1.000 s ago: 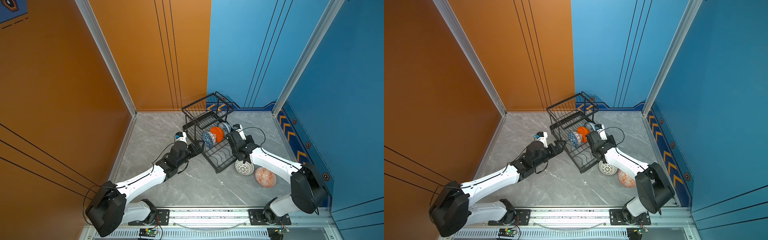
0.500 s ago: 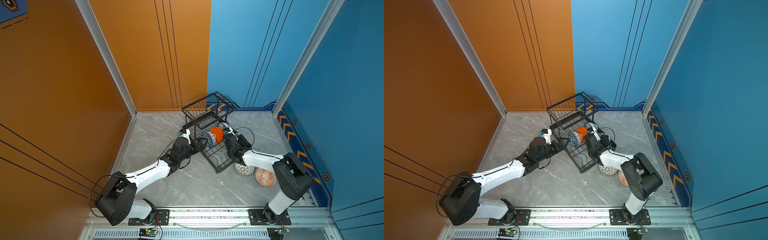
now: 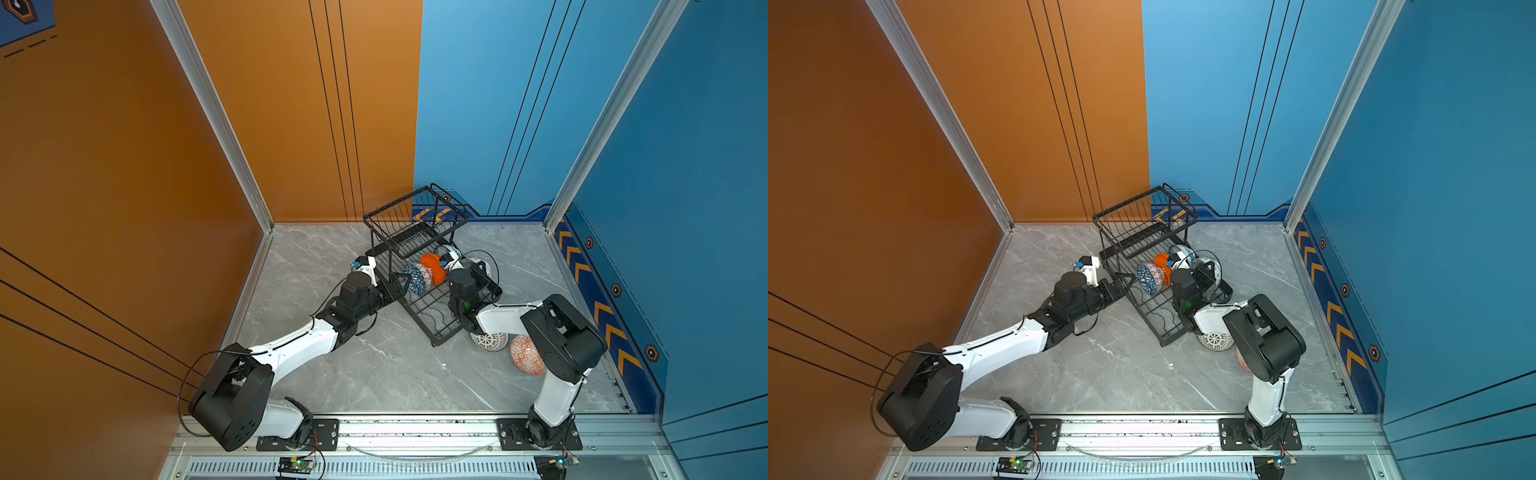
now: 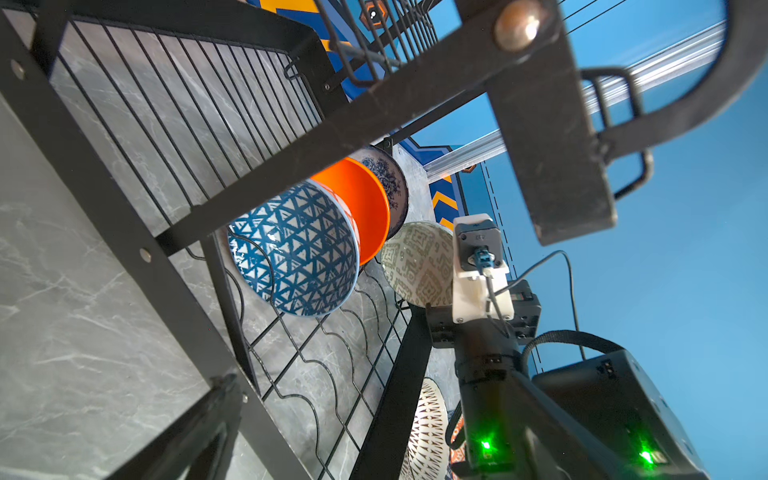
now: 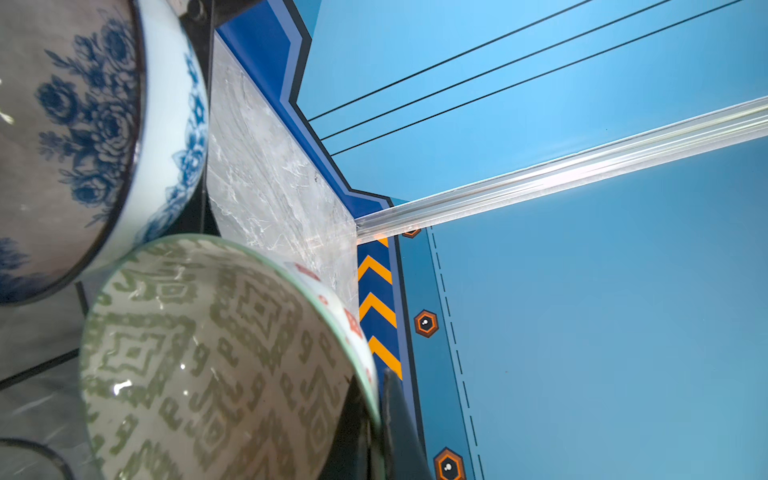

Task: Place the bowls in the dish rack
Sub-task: 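Lower the green bowl beside the blue-floral bowl with the right gripper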

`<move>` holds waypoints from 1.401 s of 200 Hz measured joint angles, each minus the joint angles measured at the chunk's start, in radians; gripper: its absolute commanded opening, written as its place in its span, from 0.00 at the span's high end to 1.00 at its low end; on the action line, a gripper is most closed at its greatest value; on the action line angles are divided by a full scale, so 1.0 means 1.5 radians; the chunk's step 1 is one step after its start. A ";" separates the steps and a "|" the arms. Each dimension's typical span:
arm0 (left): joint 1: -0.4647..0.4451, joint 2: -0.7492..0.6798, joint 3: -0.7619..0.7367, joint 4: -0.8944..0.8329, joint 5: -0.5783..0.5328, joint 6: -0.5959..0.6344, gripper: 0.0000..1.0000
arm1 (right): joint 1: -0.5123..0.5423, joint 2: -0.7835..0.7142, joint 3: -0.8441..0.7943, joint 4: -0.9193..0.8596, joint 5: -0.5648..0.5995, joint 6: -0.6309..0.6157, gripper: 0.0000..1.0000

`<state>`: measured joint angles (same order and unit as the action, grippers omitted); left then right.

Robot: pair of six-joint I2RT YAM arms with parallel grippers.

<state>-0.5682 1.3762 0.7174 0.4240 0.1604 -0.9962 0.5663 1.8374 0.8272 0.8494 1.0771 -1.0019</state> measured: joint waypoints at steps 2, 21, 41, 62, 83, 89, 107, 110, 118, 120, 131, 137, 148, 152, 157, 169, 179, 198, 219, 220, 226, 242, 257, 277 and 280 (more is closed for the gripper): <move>0.000 0.000 0.000 0.000 0.001 0.000 0.02 | 0.000 0.002 -0.001 0.007 0.001 -0.006 1.00; 0.000 0.000 0.000 0.000 0.002 0.000 0.02 | 0.002 0.016 -0.009 0.058 0.006 -0.044 1.00; 0.000 0.000 0.000 0.000 0.002 0.000 0.02 | 0.002 0.018 -0.017 0.083 0.005 -0.058 1.00; 0.001 0.000 -0.001 0.000 0.004 0.000 0.02 | 0.003 0.018 -0.021 0.086 0.004 -0.060 1.00; 0.001 0.000 -0.001 0.001 0.006 0.000 0.02 | 0.005 0.014 -0.029 0.087 0.003 -0.051 1.00; 0.001 0.000 -0.001 0.000 0.006 0.000 0.02 | 0.006 0.012 -0.033 0.087 0.003 -0.048 1.00; 0.001 0.000 -0.001 0.001 0.007 0.000 0.02 | 0.007 0.007 -0.039 0.087 0.004 -0.039 1.00; 0.001 0.000 -0.001 0.001 0.007 0.000 0.02 | 0.007 0.007 -0.039 0.087 0.004 -0.037 1.00; 0.001 0.000 -0.001 0.001 0.007 0.000 0.02 | 0.008 0.007 -0.039 0.087 0.006 -0.033 1.00; 0.001 0.000 -0.001 0.002 0.008 0.000 0.02 | 0.008 0.007 -0.039 0.087 0.006 -0.032 1.00; 0.001 0.000 -0.001 0.002 0.011 0.000 0.02 | 0.008 0.007 -0.041 0.088 0.007 -0.030 1.00; 0.001 0.000 -0.001 0.003 0.012 0.000 0.02 | 0.008 0.007 -0.042 0.089 0.007 -0.030 1.00; 0.001 0.000 -0.001 0.003 0.014 0.000 0.02 | 0.008 0.007 -0.043 0.094 0.007 -0.030 1.00; 0.001 0.000 -0.001 0.003 0.014 0.000 0.02 | 0.008 0.007 -0.044 0.096 0.007 -0.030 1.00; 0.001 0.000 -0.001 0.003 0.014 0.000 0.02 | 0.008 0.007 -0.045 0.098 0.008 -0.030 1.00; 0.001 0.000 -0.001 0.004 0.017 0.000 0.02 | 0.008 0.008 -0.046 0.101 0.008 -0.030 1.00; 0.001 0.000 -0.001 0.004 0.017 0.000 0.02 | 0.008 0.009 -0.047 0.105 0.009 -0.030 1.00; 0.001 0.000 -0.001 0.004 0.017 0.000 0.02 | 0.008 0.013 -0.048 0.116 0.014 -0.030 1.00; 0.001 0.000 -0.001 0.004 0.019 0.000 0.02 | 0.010 0.015 -0.052 0.123 0.016 -0.030 1.00; 0.001 0.000 -0.001 0.004 0.019 0.000 0.02 | 0.010 0.015 -0.053 0.123 0.016 -0.029 1.00; 0.001 0.000 -0.001 0.004 0.019 0.000 0.02 | 0.010 0.015 -0.055 0.127 0.017 -0.029 1.00; 0.001 0.000 -0.001 0.004 0.019 0.000 0.02 | 0.011 0.015 -0.060 0.134 0.018 -0.024 1.00; 0.001 0.001 -0.001 0.005 0.019 0.000 0.02 | 0.011 0.016 -0.063 0.139 0.020 -0.018 1.00; 0.001 0.004 -0.001 0.005 0.019 0.000 0.02 | 0.011 0.018 -0.068 0.152 0.024 -0.012 1.00; 0.001 0.005 -0.001 0.005 0.019 0.000 0.02 | 0.011 0.018 -0.069 0.153 0.024 -0.012 1.00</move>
<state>-0.5674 1.3838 0.7162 0.4309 0.1886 -0.9962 0.5835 1.8641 0.7242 1.0782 1.1126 -1.0195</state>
